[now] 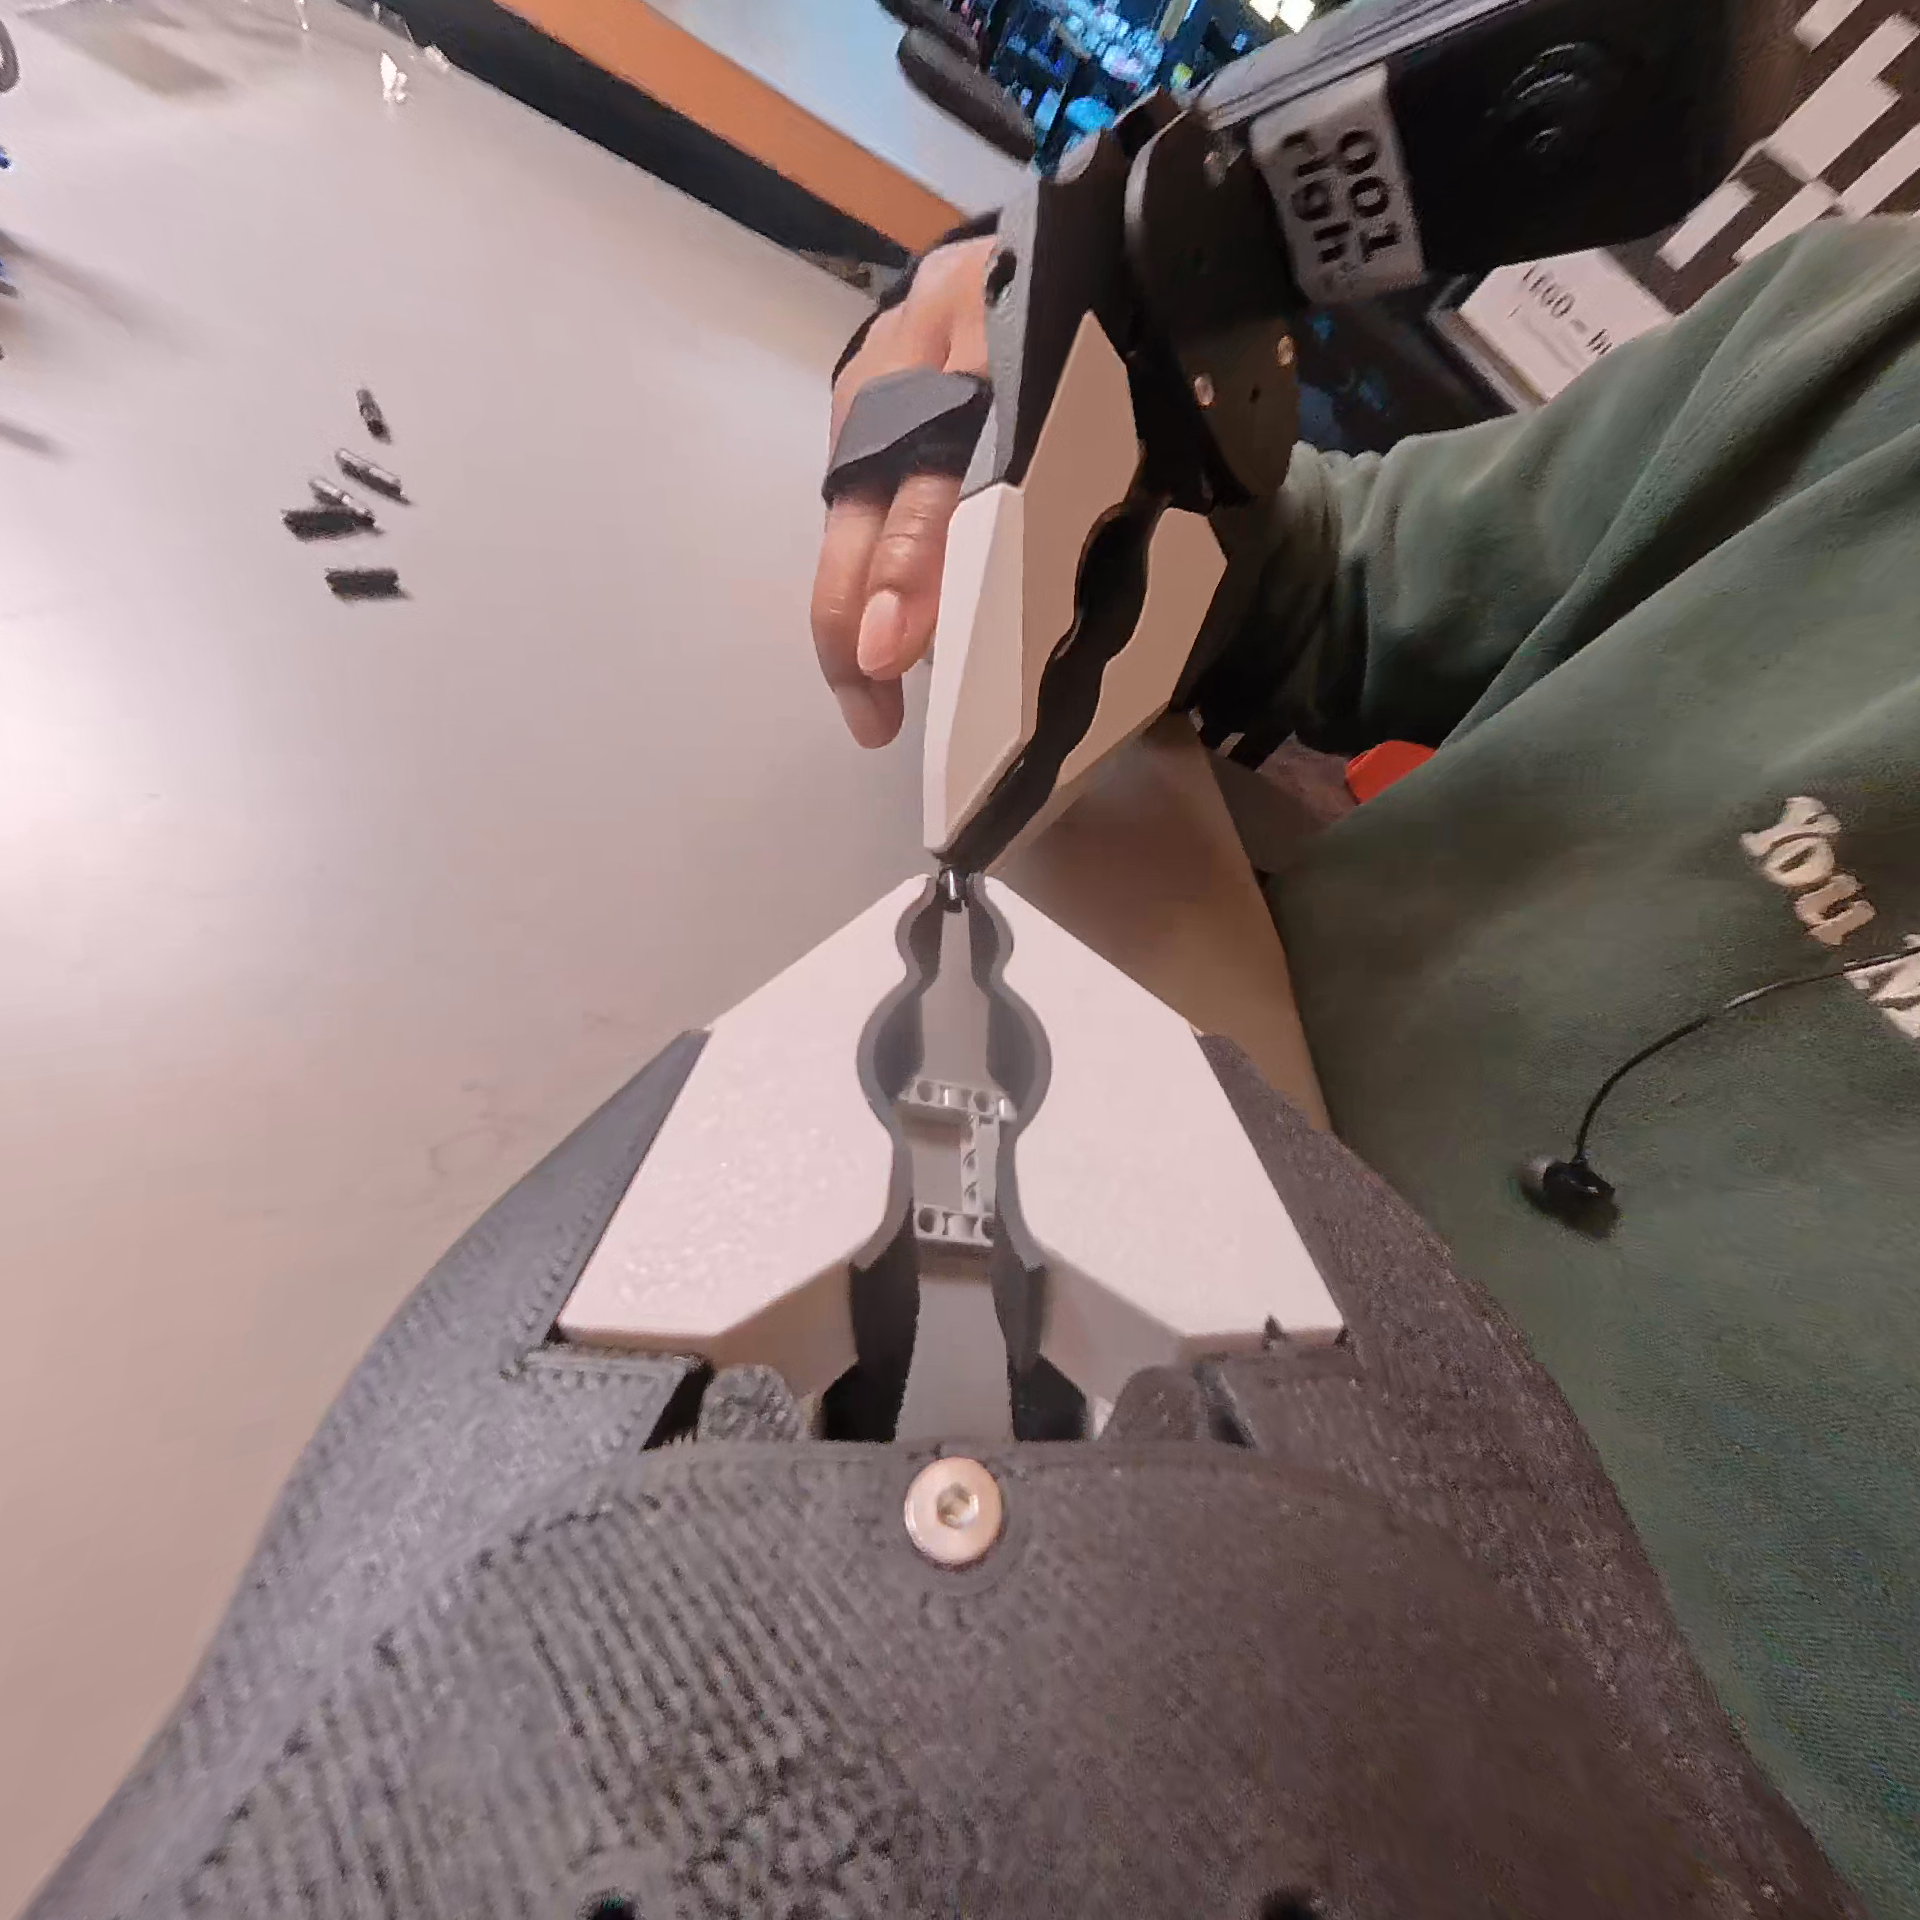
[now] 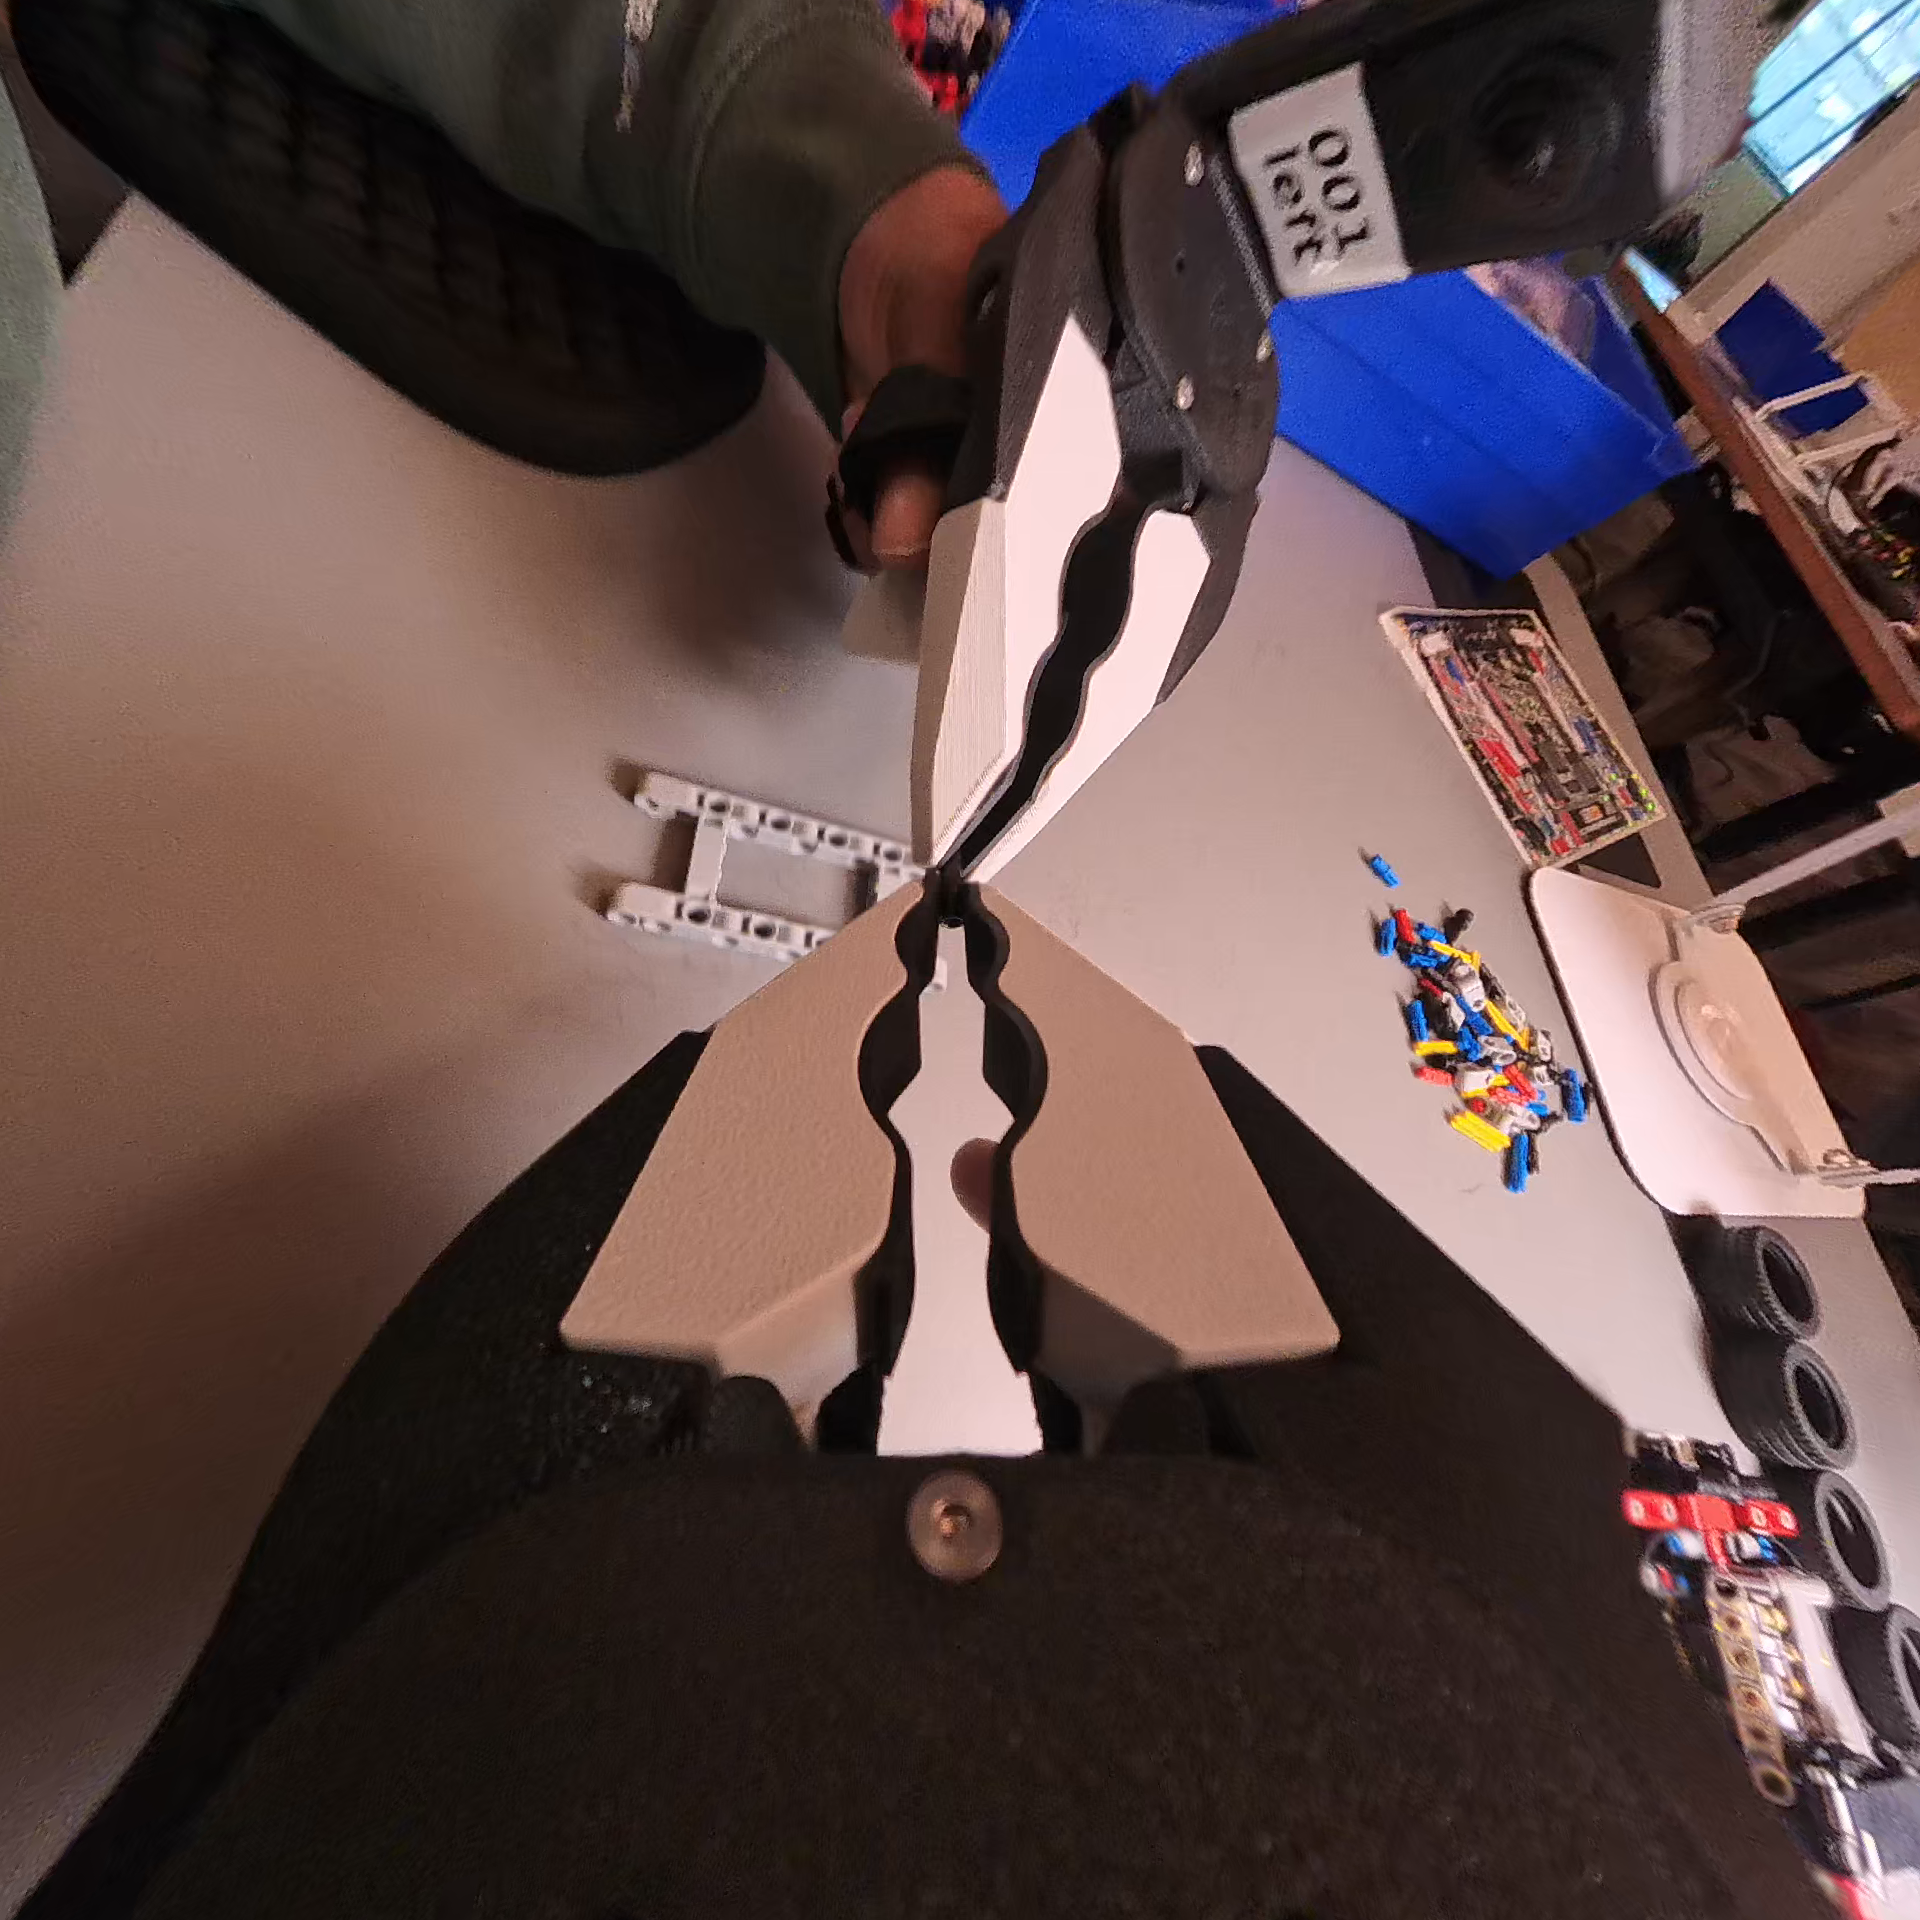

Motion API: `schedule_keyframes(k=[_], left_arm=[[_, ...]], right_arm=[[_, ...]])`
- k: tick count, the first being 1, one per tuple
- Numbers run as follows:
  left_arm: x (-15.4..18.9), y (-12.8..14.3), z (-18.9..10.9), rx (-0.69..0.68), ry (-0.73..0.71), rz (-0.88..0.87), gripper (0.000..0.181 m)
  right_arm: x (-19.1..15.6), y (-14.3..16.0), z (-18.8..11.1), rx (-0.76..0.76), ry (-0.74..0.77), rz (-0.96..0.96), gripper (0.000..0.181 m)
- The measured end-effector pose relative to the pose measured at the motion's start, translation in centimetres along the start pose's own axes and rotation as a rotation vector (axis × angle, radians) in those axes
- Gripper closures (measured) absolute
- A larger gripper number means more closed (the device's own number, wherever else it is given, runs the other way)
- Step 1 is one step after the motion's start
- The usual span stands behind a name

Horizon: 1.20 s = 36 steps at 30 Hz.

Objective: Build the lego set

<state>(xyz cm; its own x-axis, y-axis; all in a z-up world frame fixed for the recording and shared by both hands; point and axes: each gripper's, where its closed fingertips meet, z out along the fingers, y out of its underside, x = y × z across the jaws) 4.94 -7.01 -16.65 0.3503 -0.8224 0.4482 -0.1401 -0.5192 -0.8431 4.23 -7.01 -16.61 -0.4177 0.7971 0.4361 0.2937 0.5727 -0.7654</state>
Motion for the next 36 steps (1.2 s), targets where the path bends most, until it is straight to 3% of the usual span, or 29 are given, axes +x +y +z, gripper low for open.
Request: schedule_keyframes(k=[1, 7, 21, 24, 27, 33, 36], left_arm=[[0.3, -0.4, -0.2, 0.027, 0.024, -0.003, 0.178], [2.0, -2.2, -1.2, 0.139, 0.161, -0.009, 0.179], [1.8, -2.6, -1.2, 0.162, 0.147, -0.02, 0.178], [-0.5, -0.8, -1.5, 0.027, -0.036, 0.07, 0.162], [-2.9, 2.2, -1.8, -0.179, -0.226, 0.196, 0.162], [-3.7, 5.7, -0.3, -0.441, -0.336, 0.345, 0.163], [-4.0, 6.1, 0.0, -0.488, -0.372, 0.379, 0.171]], right_arm=[[0.2, -0.5, -0.2, 0.039, 0.004, 0.019, 0.179], [0.8, -2.7, -1.5, 0.227, -0.018, 0.13, 0.173], [1.1, -3.0, -1.6, 0.251, -0.032, 0.198, 0.178], [1.3, -2.1, -1.5, 0.218, -0.052, 0.241, 0.178], [1.7, -0.2, -1.2, 0.146, -0.04, 0.257, 0.178], [1.7, 1.9, -0.6, 0.064, -0.041, 0.273, 0.178], [1.0, 2.3, -0.3, 0.035, -0.067, 0.264, 0.178]])
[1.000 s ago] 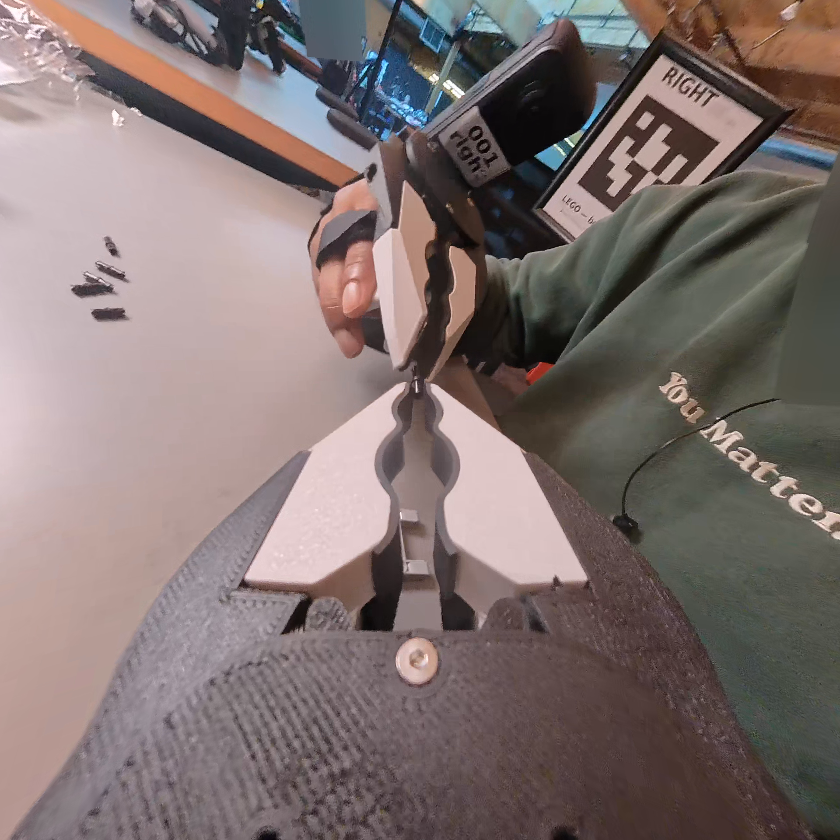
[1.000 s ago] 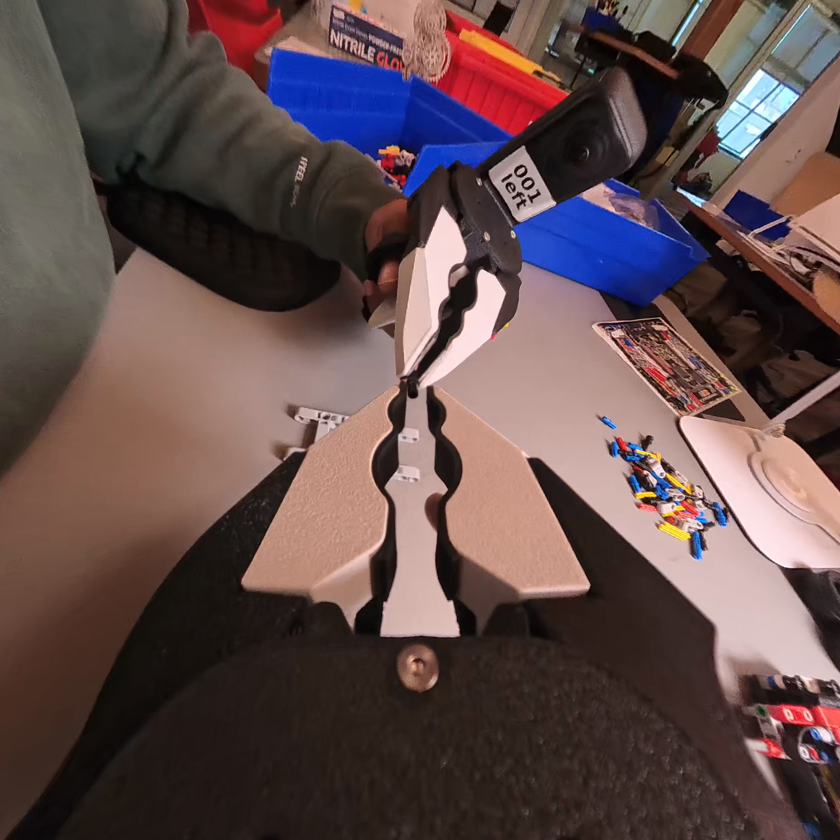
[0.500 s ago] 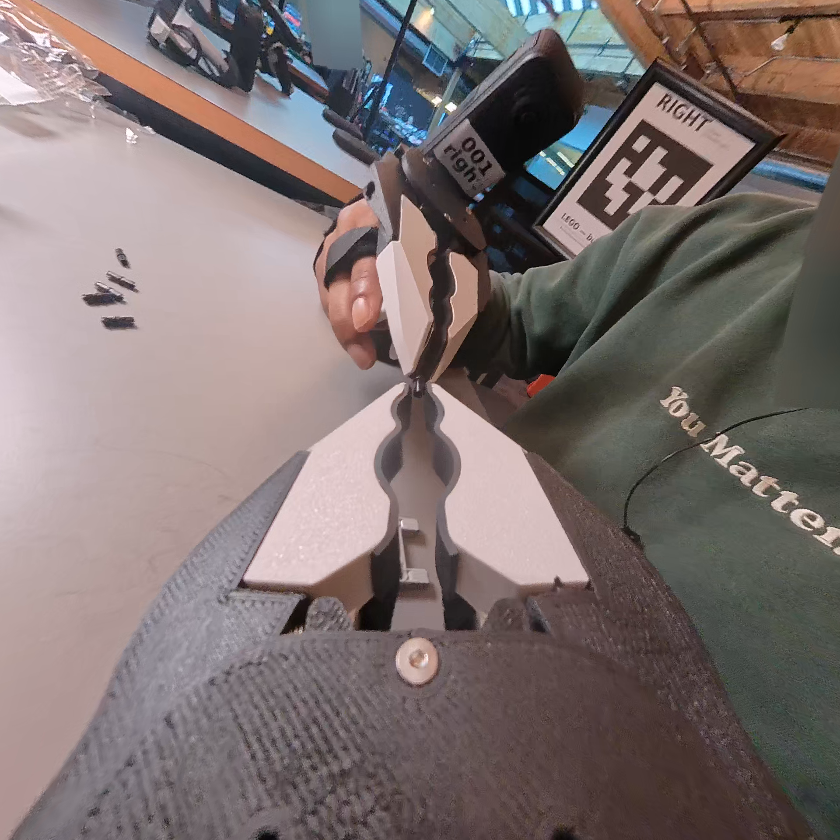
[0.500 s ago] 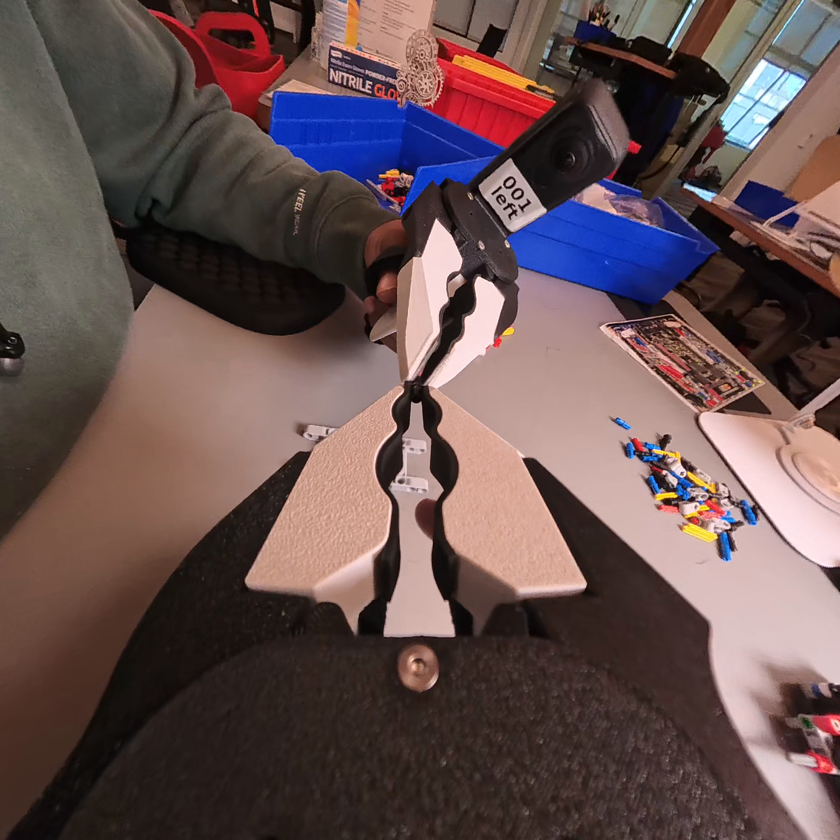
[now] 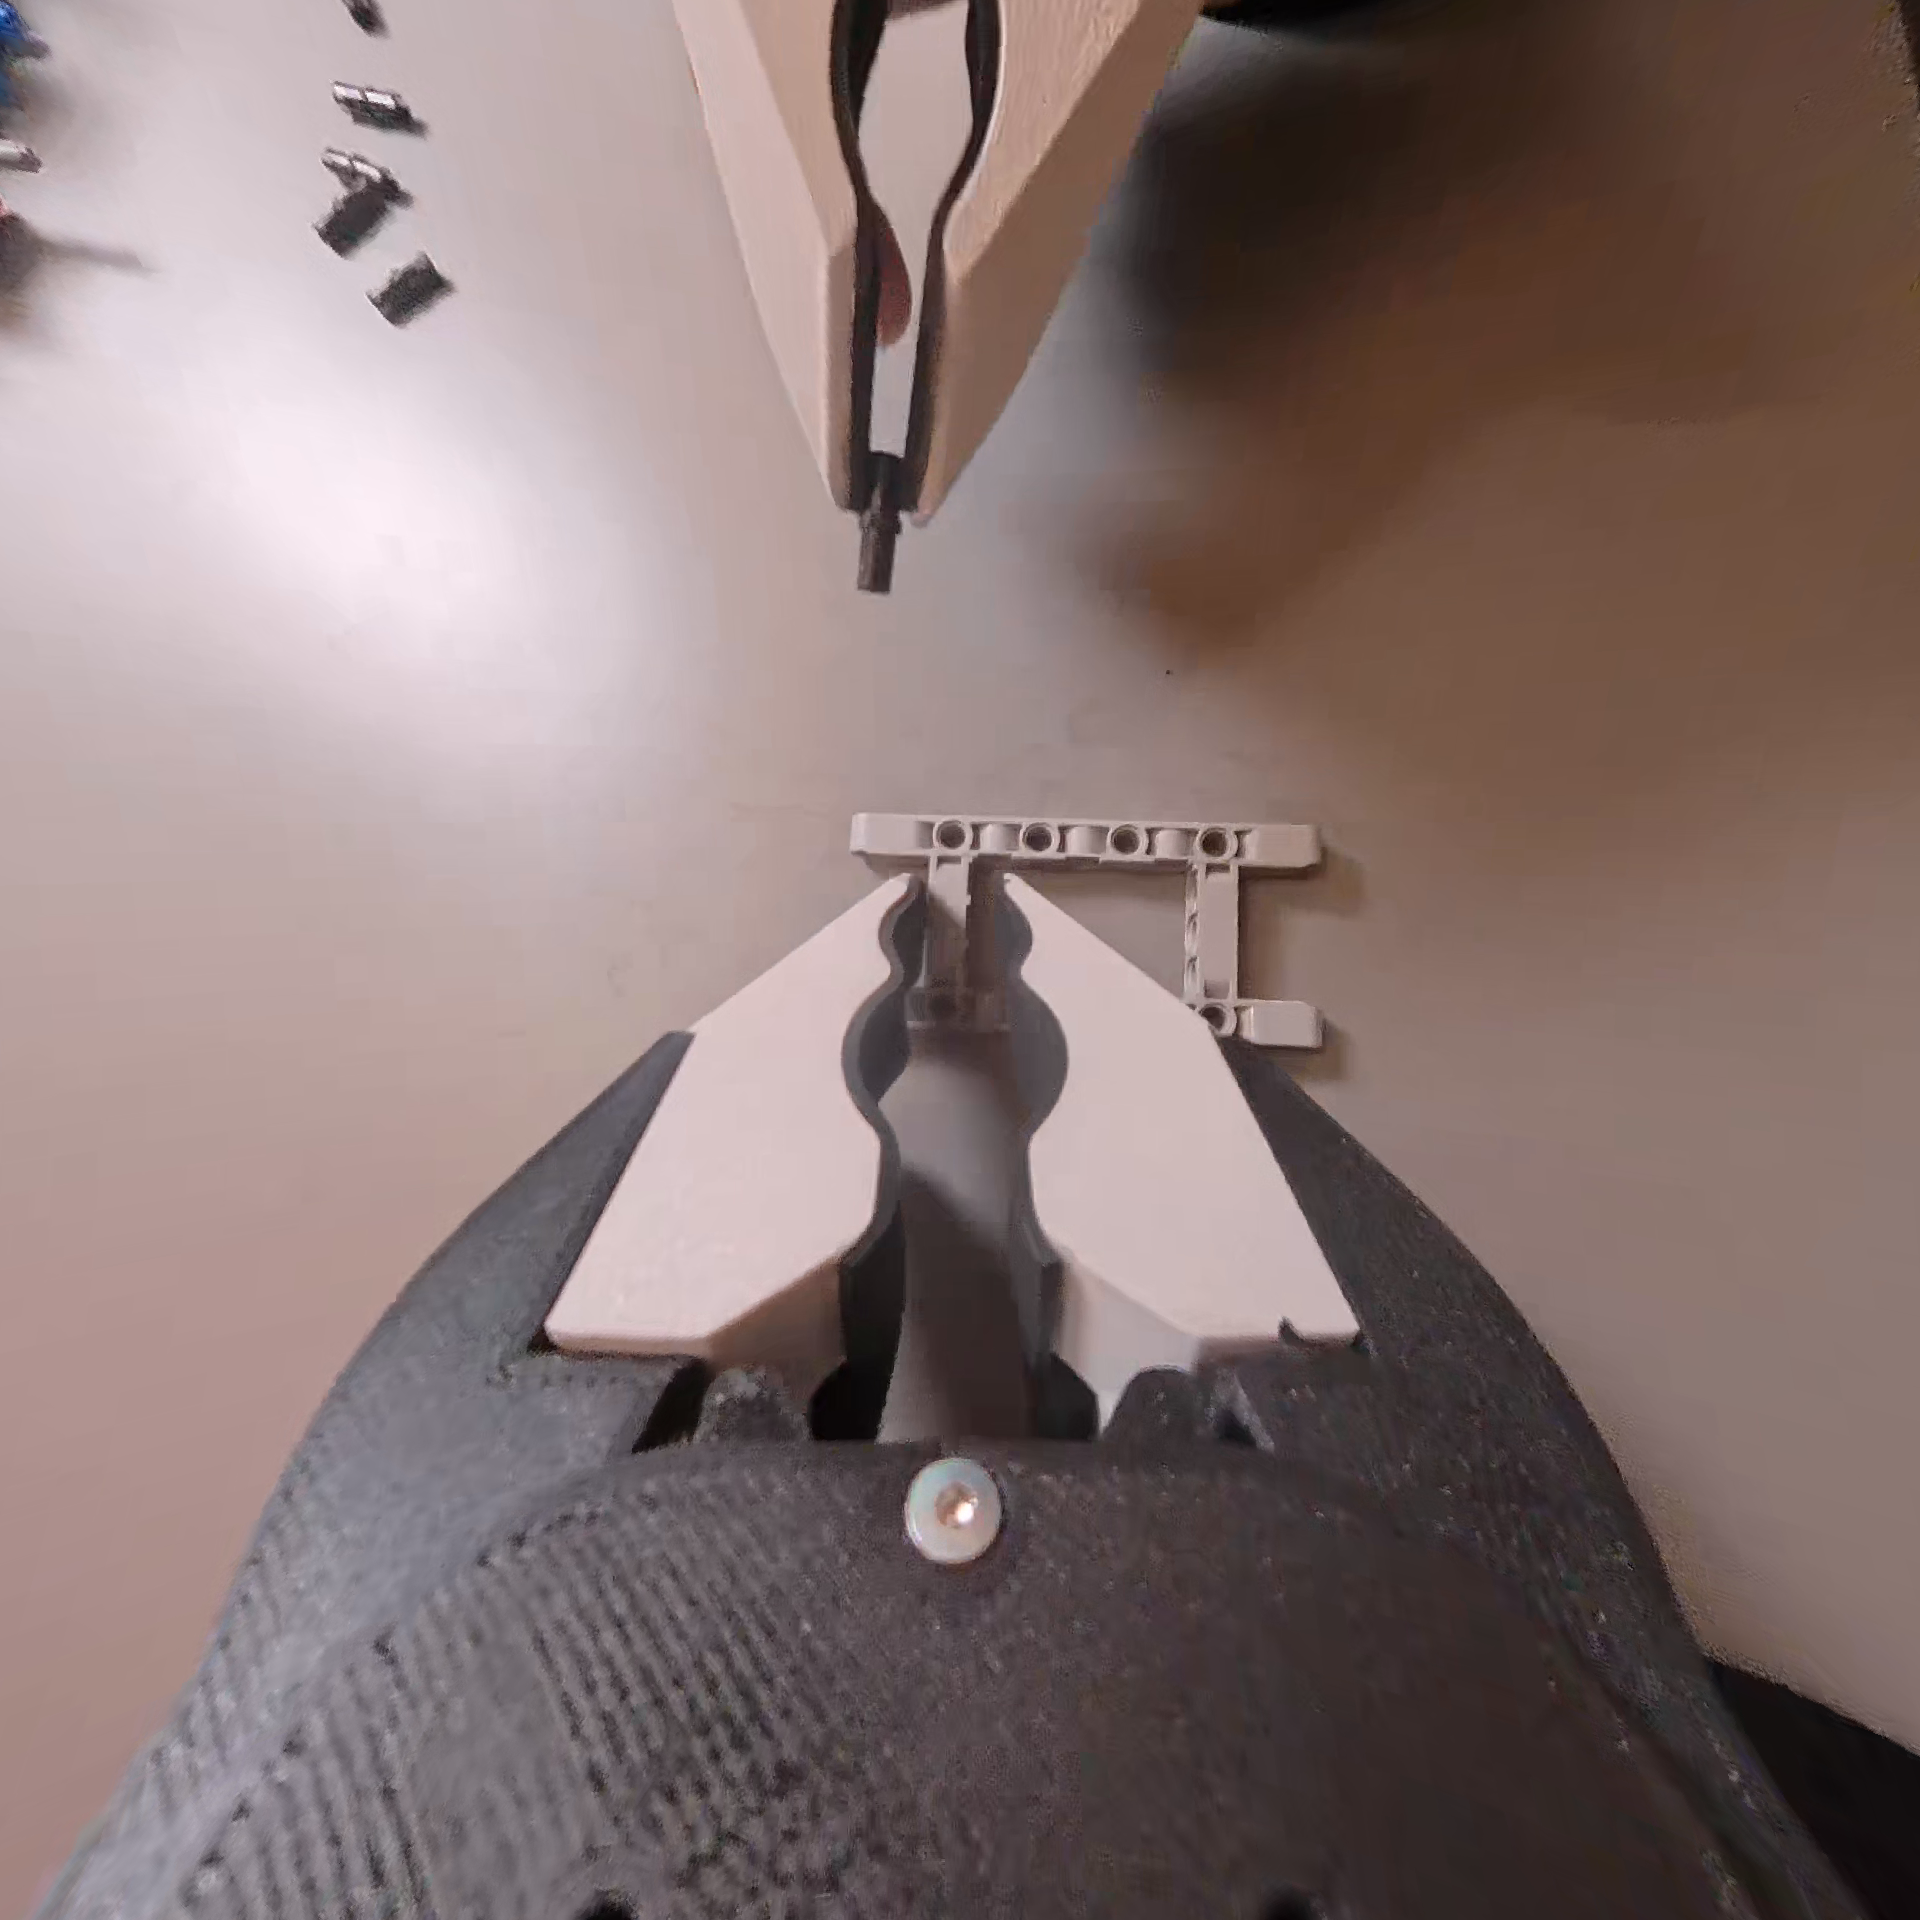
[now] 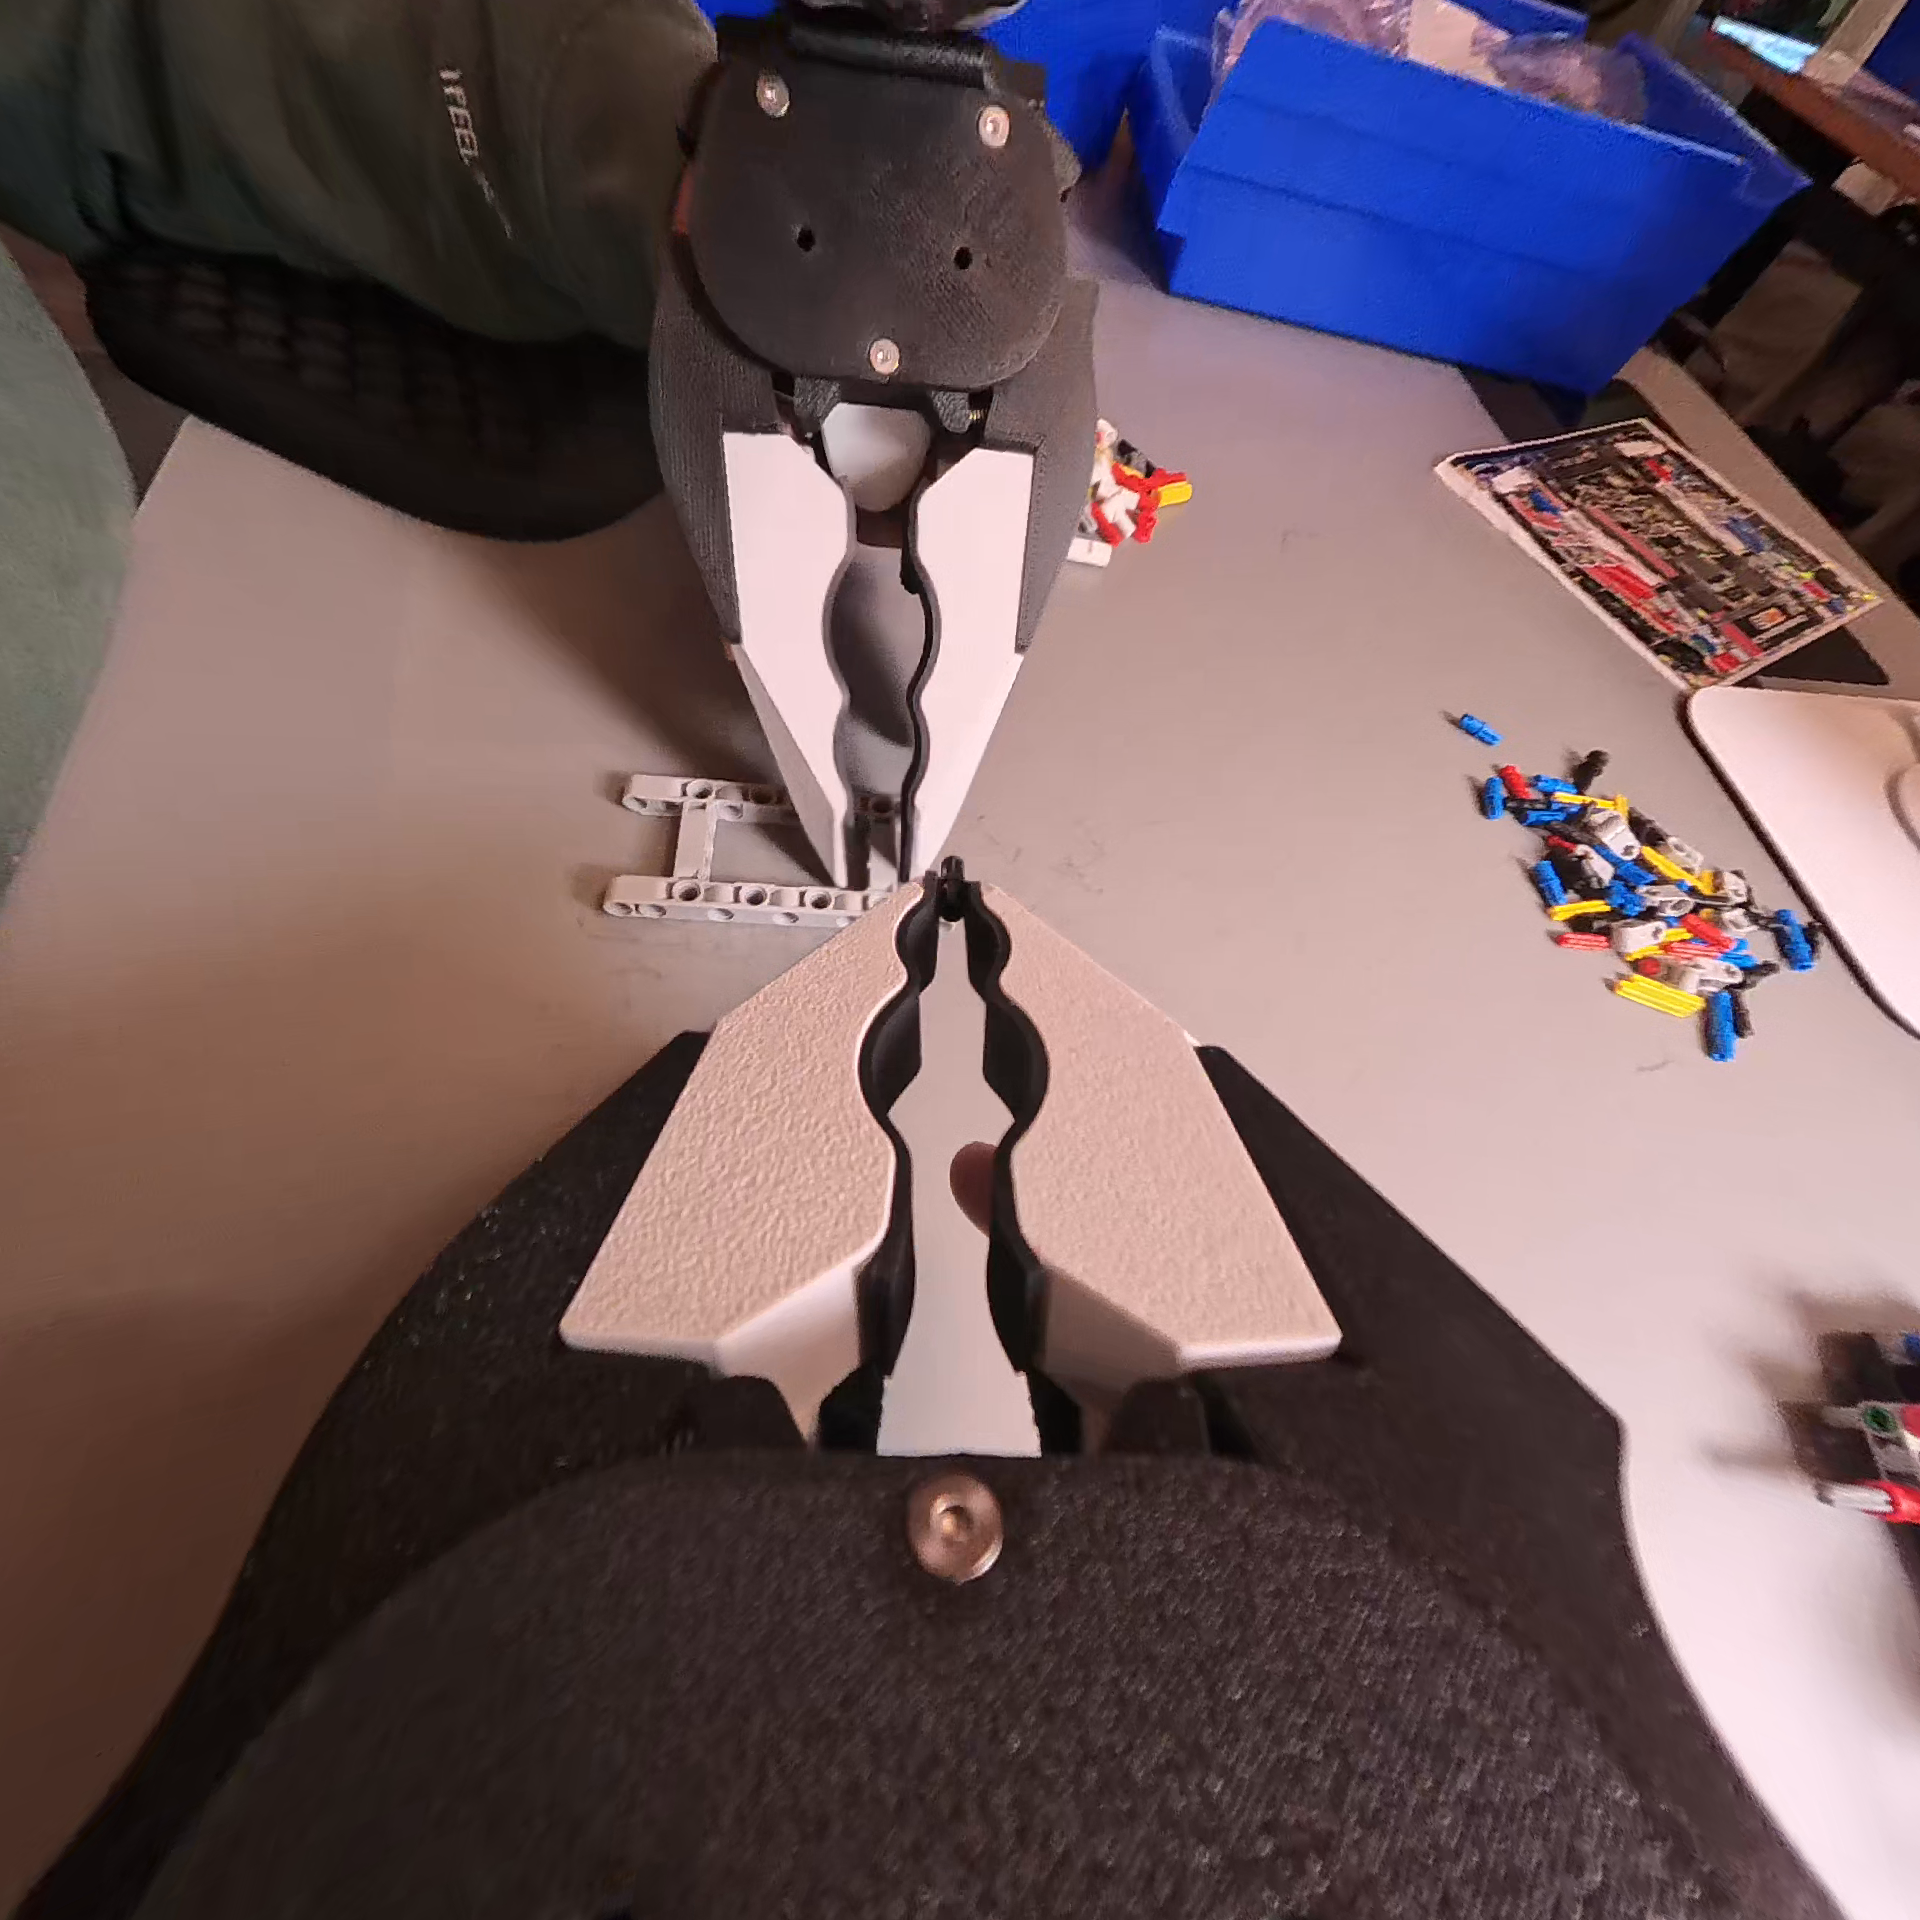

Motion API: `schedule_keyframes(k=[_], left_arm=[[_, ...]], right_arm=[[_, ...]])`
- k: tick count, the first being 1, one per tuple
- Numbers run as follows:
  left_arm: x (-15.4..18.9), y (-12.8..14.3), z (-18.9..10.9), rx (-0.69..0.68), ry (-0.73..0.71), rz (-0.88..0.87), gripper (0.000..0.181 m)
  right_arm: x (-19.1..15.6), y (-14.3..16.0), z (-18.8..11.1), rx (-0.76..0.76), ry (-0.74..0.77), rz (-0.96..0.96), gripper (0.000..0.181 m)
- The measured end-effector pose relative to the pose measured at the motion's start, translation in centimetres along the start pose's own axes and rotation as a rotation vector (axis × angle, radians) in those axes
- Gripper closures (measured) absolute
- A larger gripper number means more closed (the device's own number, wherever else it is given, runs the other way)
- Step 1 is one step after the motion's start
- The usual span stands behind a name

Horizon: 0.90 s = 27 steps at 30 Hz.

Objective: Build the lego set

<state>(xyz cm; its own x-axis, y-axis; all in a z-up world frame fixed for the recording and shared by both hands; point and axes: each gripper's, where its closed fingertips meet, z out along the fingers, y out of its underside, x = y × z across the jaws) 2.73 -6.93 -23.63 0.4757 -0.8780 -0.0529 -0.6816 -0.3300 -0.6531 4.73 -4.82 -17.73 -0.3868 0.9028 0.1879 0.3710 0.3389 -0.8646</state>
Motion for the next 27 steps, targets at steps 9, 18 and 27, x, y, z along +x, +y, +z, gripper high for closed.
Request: schedule_keyframes(k=[9, 18, 27], left_arm=[[0.9, -3.7, -1.4, 0.294, 0.133, -0.073, 0.175], [1.0, -5.1, -3.0, 0.426, 0.171, -0.079, 0.175], [1.8, -5.4, -2.9, 0.43, 0.172, -0.012, 0.176]], right_arm=[[-0.7, 0.7, 0.2, -0.032, -0.035, 0.019, 0.178], [-0.5, -0.3, -0.5, 0.026, -0.043, 0.053, 0.178], [-1.1, -0.3, -0.8, 0.044, -0.095, 0.084, 0.178]])
